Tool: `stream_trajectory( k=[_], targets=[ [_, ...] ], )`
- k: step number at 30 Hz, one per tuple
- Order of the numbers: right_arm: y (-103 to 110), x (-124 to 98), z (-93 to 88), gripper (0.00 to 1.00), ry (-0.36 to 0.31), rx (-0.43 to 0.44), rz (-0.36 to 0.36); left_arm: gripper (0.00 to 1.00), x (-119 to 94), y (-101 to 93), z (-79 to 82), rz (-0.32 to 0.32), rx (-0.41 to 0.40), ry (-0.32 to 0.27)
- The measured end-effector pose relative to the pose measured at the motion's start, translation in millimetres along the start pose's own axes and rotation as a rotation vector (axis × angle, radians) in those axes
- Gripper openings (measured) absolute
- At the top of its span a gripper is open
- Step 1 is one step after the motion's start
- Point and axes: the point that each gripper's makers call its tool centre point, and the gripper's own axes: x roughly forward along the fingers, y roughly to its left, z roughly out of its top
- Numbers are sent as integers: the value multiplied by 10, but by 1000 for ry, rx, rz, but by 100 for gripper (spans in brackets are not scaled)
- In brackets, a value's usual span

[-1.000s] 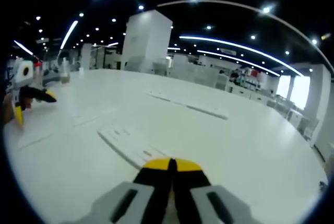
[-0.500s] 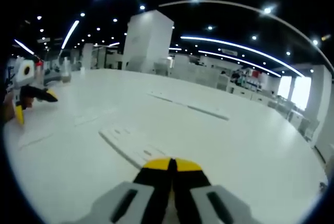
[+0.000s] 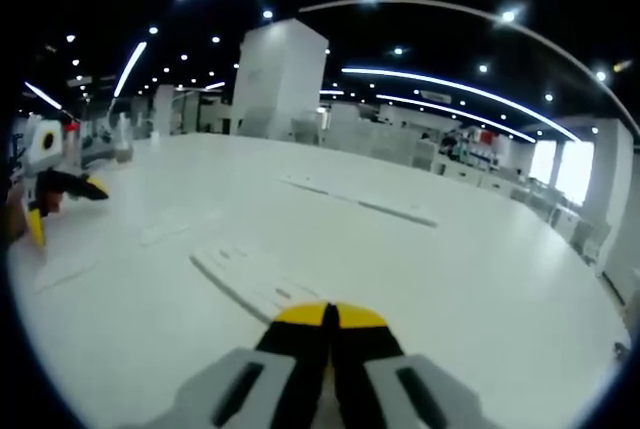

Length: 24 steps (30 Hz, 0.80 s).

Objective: Locate the socket holder cover, grip the socket holder cover, clip it into the socket holder slot.

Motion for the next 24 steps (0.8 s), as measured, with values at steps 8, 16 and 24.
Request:
stream_trajectory(
  k=[8,16,24],
  targets=[
    [2,1,1,3,2,7,-2,81,-4,-17,7,3,14,-2],
    [0,2,7,3,-3,16,-4,81,-12,-9,27,7,18,-9],
    [-2,-3,19,4,-5,52,7,81,-17,-16,38,5,25,-10]
  ],
)
